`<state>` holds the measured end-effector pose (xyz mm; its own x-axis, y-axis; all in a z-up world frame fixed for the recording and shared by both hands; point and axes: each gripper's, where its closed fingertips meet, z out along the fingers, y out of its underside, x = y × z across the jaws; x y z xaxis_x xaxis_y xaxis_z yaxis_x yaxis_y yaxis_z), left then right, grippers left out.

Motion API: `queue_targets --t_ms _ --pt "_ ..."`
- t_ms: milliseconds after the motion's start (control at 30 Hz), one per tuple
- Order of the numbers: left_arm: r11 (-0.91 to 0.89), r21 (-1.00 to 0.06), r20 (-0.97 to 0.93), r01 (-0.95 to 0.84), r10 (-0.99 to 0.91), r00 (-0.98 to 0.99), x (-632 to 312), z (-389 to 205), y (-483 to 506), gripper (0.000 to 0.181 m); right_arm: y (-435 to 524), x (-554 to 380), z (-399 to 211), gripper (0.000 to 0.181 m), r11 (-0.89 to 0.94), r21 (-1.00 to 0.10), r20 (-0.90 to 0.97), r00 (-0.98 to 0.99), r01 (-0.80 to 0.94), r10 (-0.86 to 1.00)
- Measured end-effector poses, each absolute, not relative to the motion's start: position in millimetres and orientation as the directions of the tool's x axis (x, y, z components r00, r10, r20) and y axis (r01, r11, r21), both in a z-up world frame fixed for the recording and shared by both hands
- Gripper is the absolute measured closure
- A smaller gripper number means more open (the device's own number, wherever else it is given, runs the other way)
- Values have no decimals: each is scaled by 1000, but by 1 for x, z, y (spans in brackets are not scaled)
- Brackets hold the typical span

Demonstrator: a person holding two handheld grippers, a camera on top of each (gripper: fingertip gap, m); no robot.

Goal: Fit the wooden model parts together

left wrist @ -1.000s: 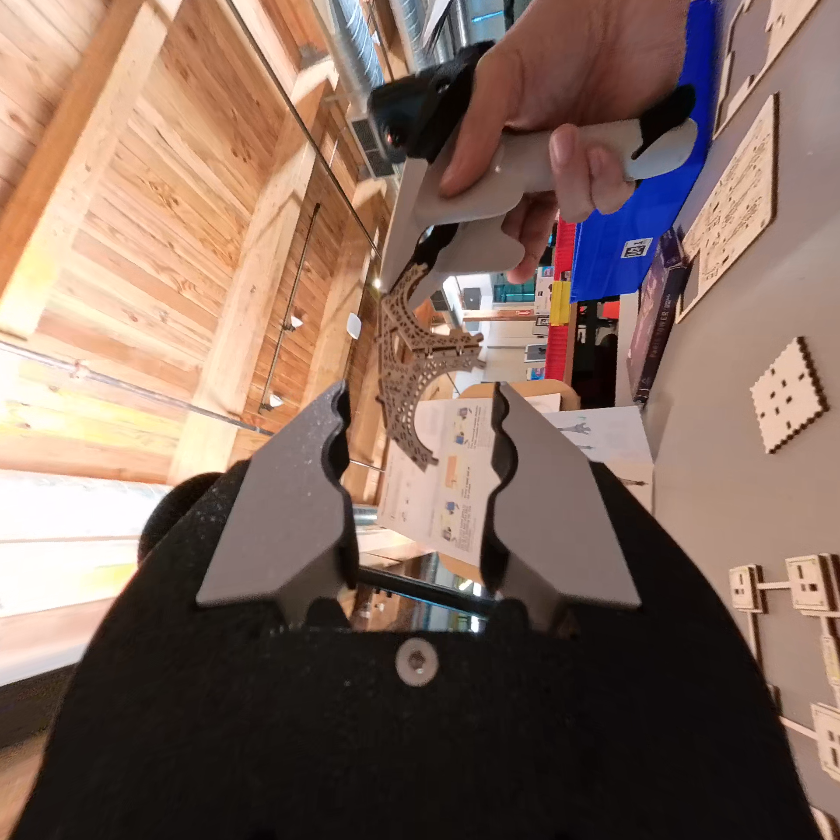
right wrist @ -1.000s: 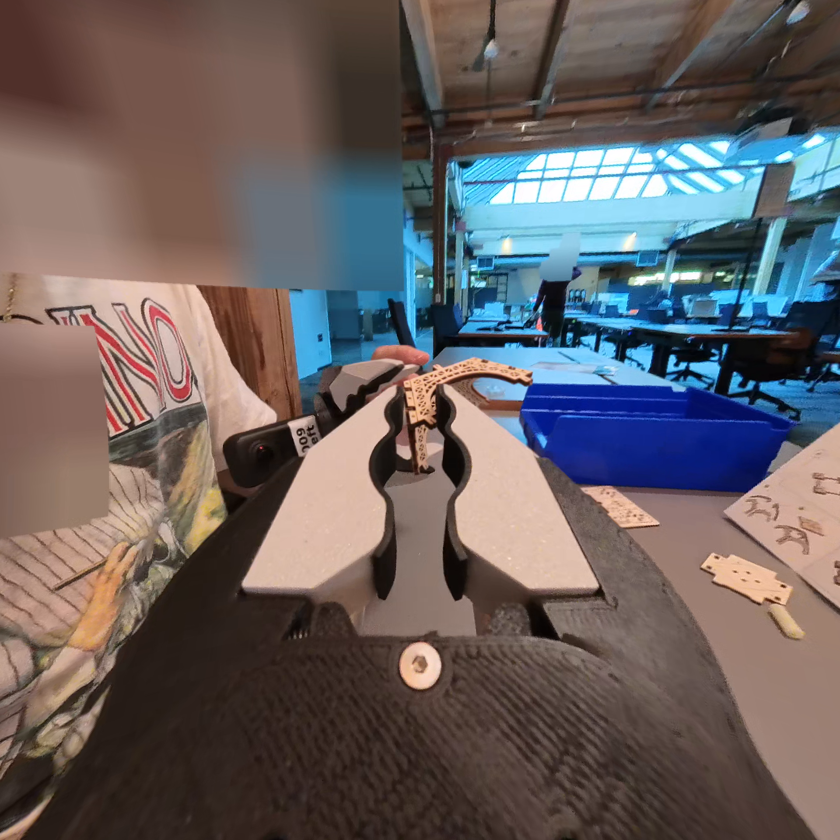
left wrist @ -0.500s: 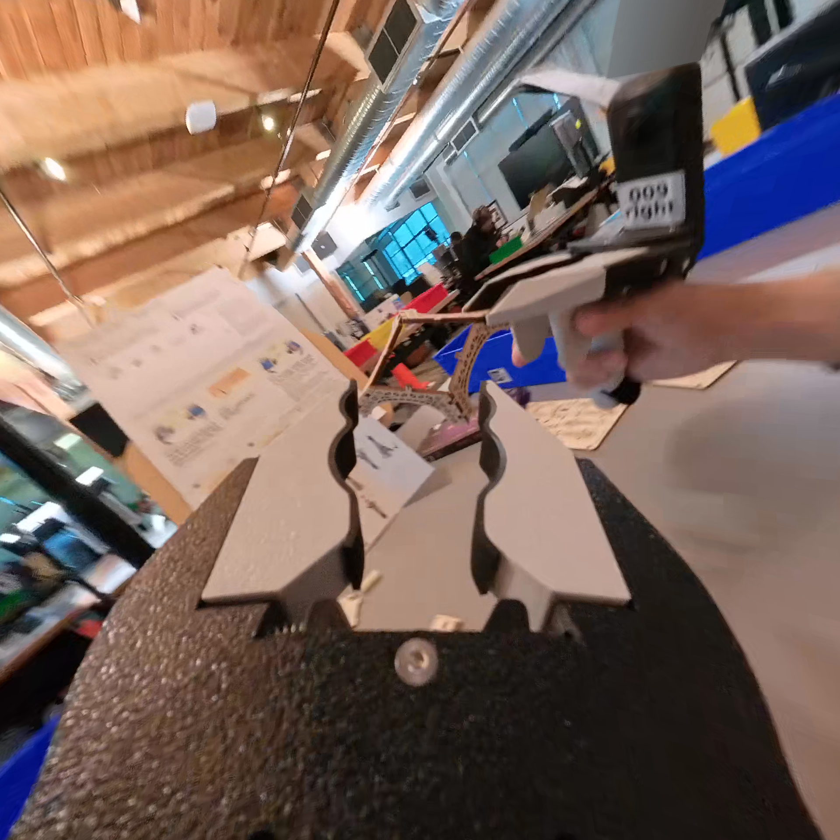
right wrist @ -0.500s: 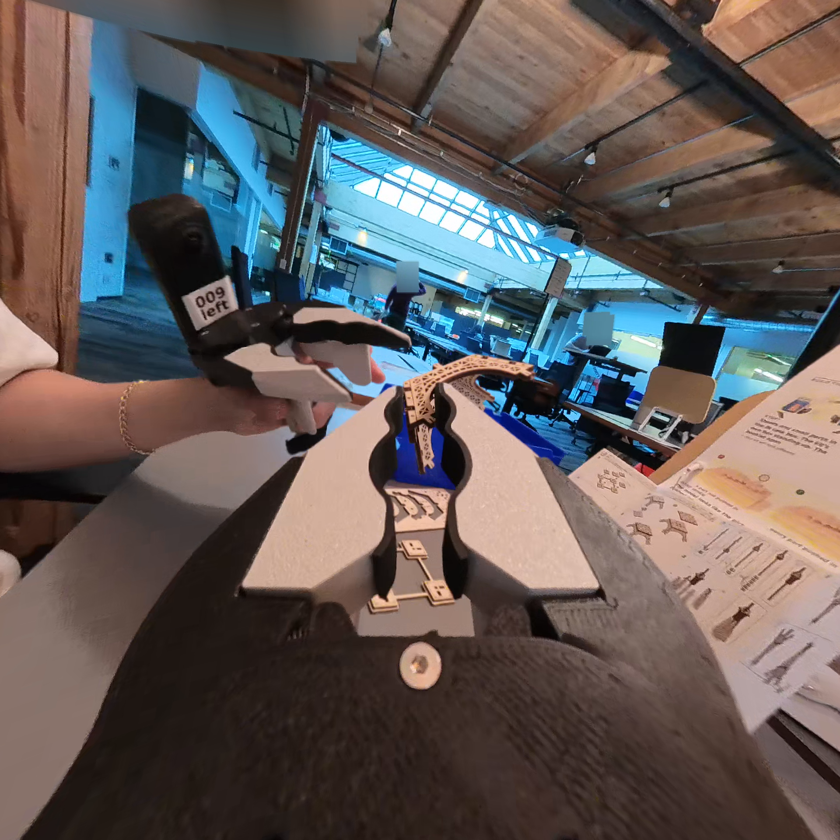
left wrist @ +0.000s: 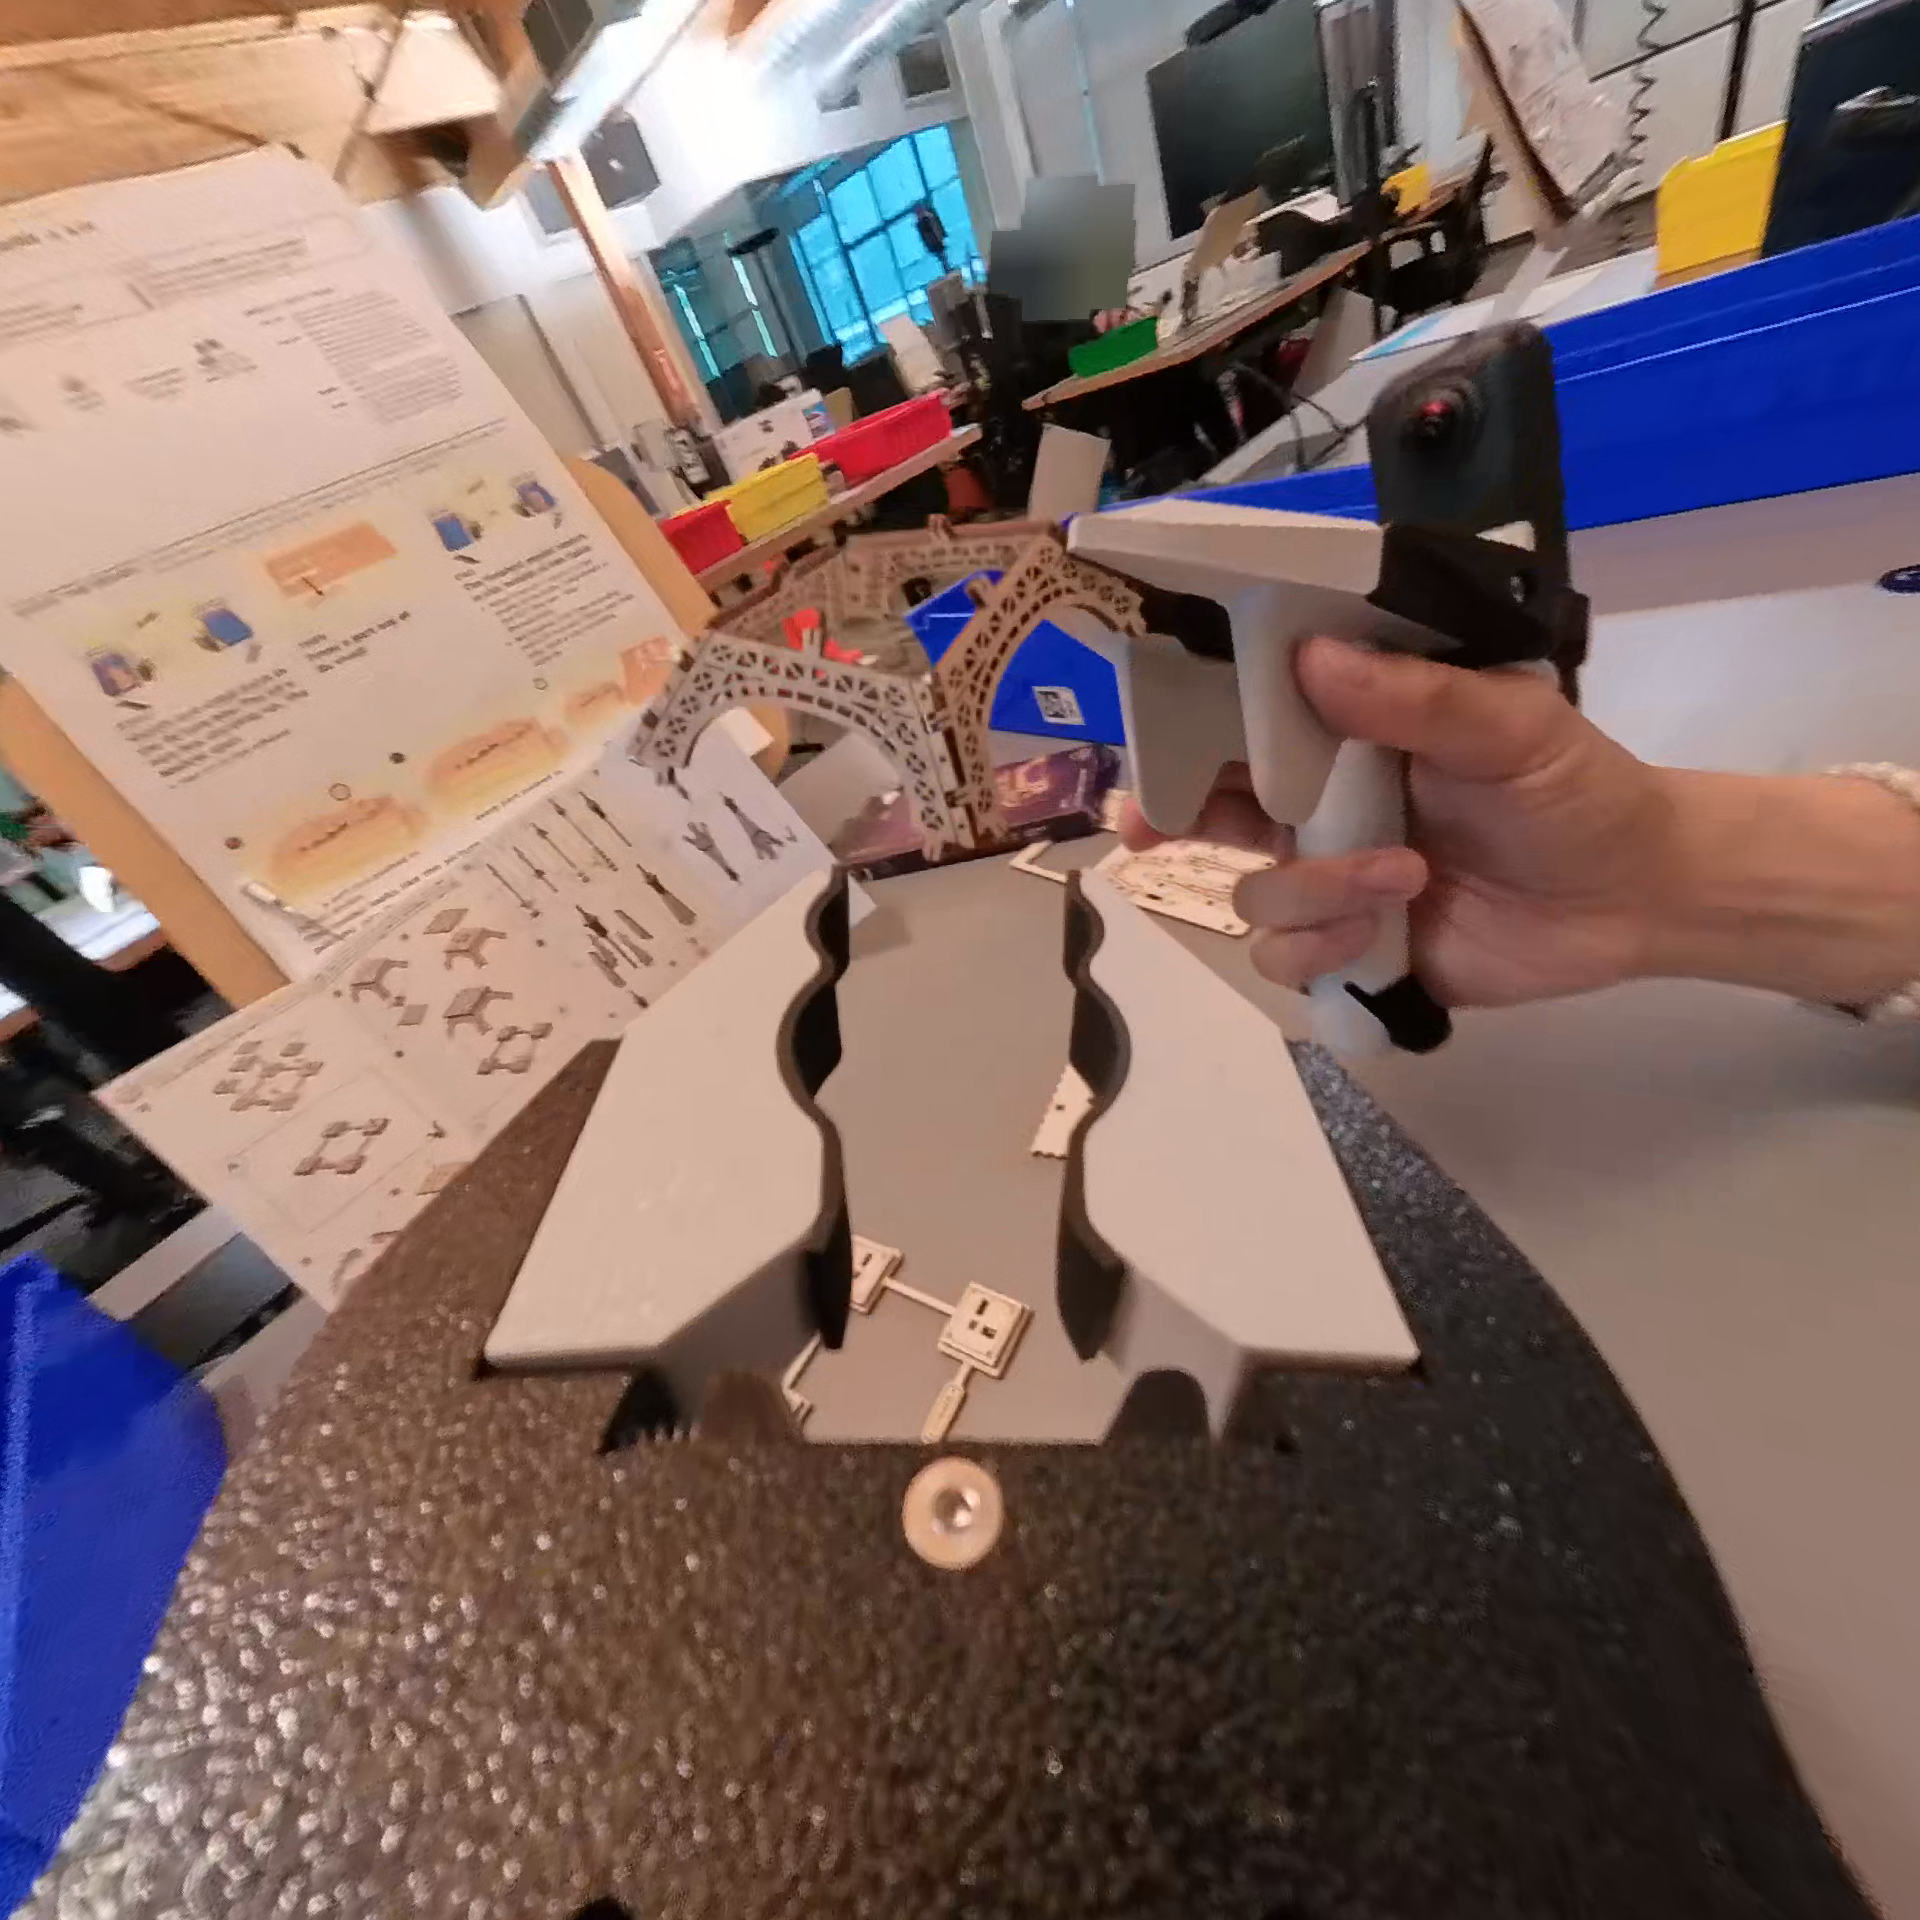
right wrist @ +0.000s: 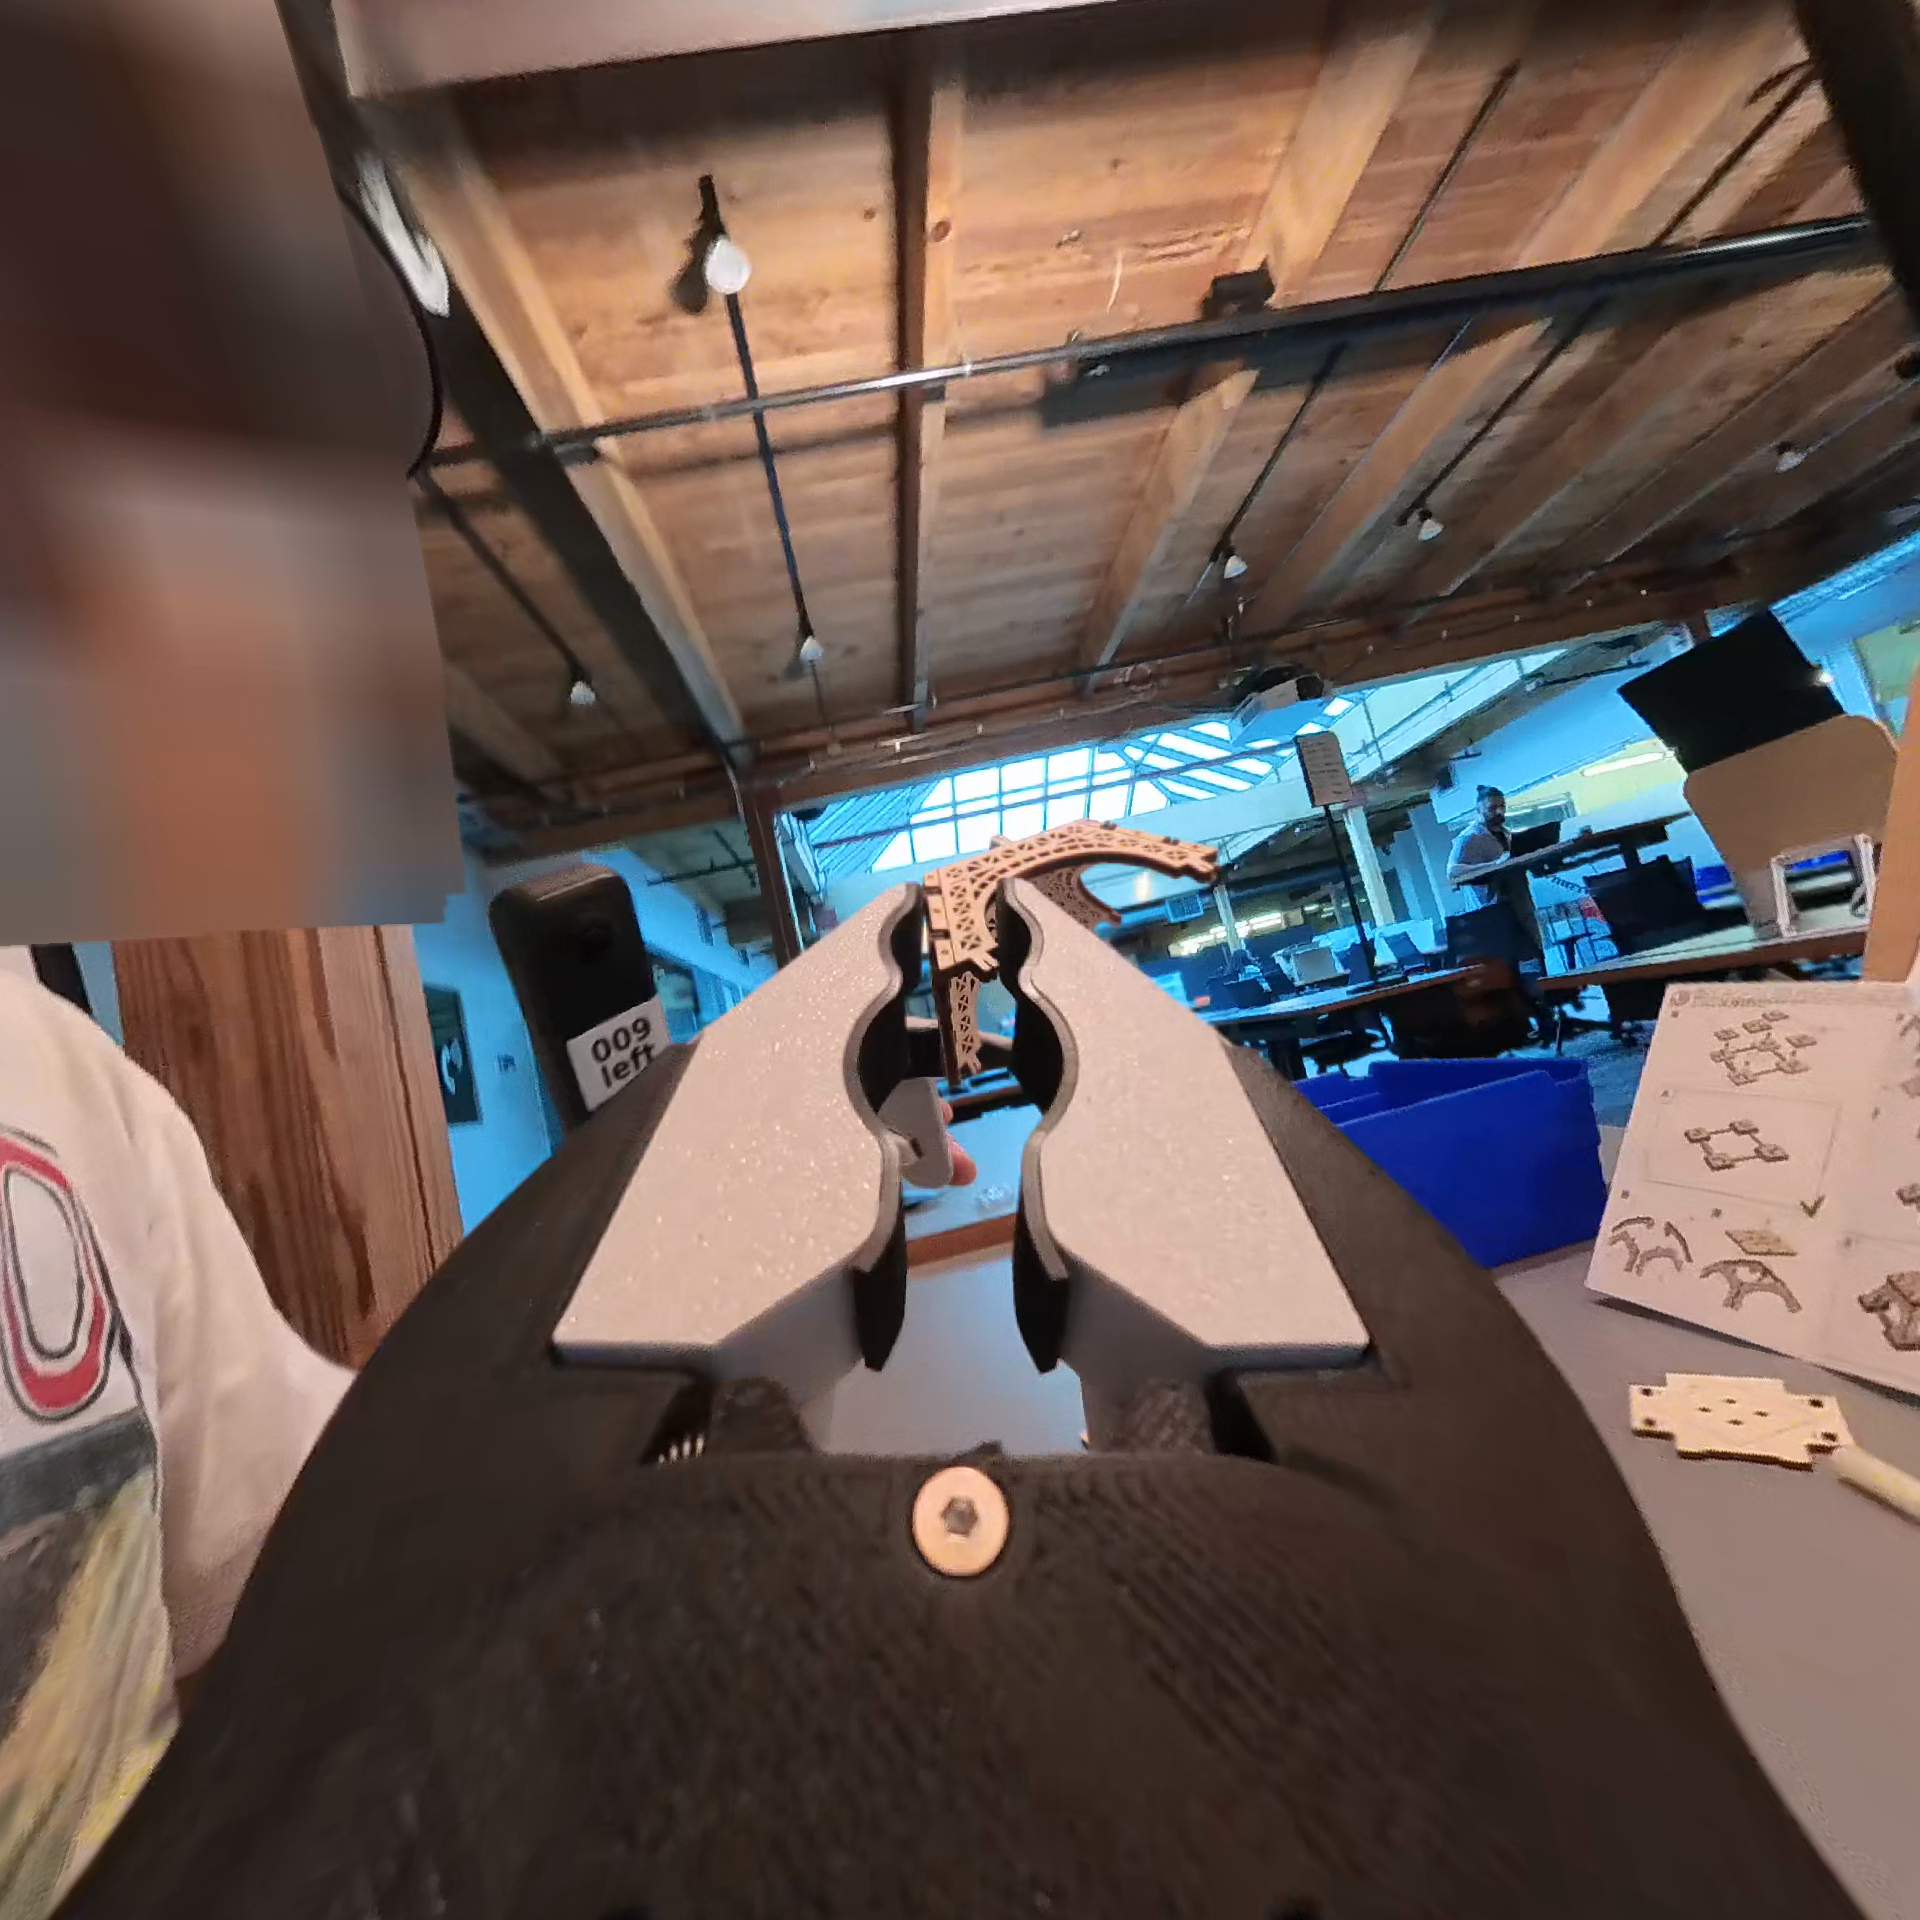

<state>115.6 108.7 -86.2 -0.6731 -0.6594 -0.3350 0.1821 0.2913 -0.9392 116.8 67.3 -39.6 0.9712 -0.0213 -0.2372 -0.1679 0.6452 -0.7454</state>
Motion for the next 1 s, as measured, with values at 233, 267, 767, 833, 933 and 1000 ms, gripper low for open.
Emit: queue_targets --t_ms 233,267,767,833,933,1000 --pt "329 -912 -410 244 -743 -530 120 -78 111 149 77 120 -49 169 740 -605 -407 913 -294 31" --pt "332 -910 -414 247 -748 -519 120 -77 111 153 80 116 -50 169 736 -608 -398 916 -297 41" --pt "221 -959 -282 175 -760 -585 127 -85 119 163 89 122 -60 169 675 -717 -341 932 -176 -120" --pt "211 -964 -265 161 -760 -593 128 -88 120 163 90 122 -61 168 671 -724 -337 931 -161 -140" --pt "164 -976 -217 144 -761 -612 128 -89 118 163 89 123 -61 168 695 -699 -360 923 -170 -136" --pt "122 -982 -188 147 -755 -629 126 -86 118 163 89 125 -61 168 692 -702 -359 922 -165 -145"
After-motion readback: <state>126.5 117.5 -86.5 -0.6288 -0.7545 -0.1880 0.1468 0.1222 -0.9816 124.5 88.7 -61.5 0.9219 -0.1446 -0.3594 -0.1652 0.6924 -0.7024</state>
